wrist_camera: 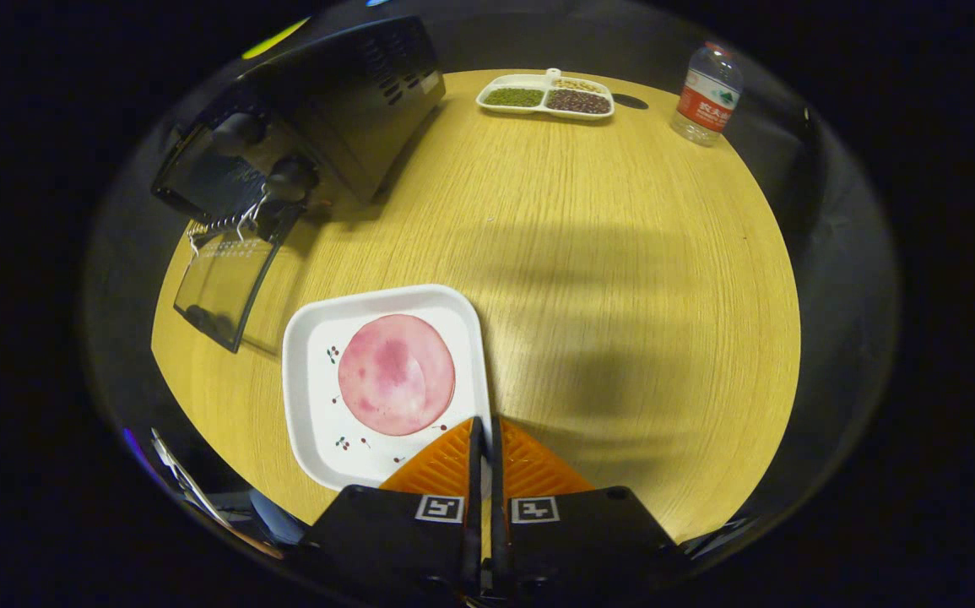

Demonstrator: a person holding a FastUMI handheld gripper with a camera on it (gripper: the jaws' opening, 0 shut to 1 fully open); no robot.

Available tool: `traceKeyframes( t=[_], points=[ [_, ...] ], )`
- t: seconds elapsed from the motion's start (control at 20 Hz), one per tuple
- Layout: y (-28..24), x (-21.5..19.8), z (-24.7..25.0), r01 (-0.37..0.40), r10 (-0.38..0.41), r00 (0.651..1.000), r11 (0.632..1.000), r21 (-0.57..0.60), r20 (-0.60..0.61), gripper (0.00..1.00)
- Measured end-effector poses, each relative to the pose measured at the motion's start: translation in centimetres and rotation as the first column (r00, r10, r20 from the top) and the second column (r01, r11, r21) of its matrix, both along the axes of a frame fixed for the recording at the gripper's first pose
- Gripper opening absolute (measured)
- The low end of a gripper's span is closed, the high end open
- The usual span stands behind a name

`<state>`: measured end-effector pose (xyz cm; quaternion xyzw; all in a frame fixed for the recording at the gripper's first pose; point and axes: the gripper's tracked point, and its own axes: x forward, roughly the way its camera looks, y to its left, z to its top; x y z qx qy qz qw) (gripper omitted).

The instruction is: Open the toaster oven, put the food inside, and close the toaster oven door.

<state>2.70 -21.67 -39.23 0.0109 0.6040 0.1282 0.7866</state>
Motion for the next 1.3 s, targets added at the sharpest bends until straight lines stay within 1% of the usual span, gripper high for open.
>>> traceKeyframes(
  t=[0.1, 0.15, 0.25, 0.35, 0.7, 0.8, 0.95, 1.1, 1.3],
  points=[
    [-0.1, -0.2, 0.0, -0.014, 0.015, 1.0, 1.0, 0.027, -0.003, 0.07],
    [0.0, -0.3, 0.0, -0.024, 0.023, 1.0, 0.999, 0.033, 0.004, 0.02],
    [-0.1, -0.3, -0.1, -0.039, 0.038, 0.999, 0.998, 0.041, 0.009, 0.02],
    [0.0, -0.3, -0.1, -0.024, 0.023, 1.0, 0.998, 0.054, 0.011, 0.02],
    [0.6, -2.3, 0.0, 0.088, -0.083, 0.996, 0.989, 0.121, -0.044, 0.02],
    [1.1, -2.7, 0.6, 0.135, -0.128, 0.99, 0.98, 0.149, -0.058, 0.02],
    [2.0, -3.8, 1.7, 0.219, -0.208, 0.975, 0.952, 0.215, -0.073, 0.02],
    [2.8, -5.0, 2.7, 0.313, -0.302, 0.95, 0.911, 0.269, -0.084, 0.02],
    [3.2, -7.3, 3.6, 0.401, -0.397, 0.915, 0.867, 0.298, -0.076, 0.02]
  ],
)
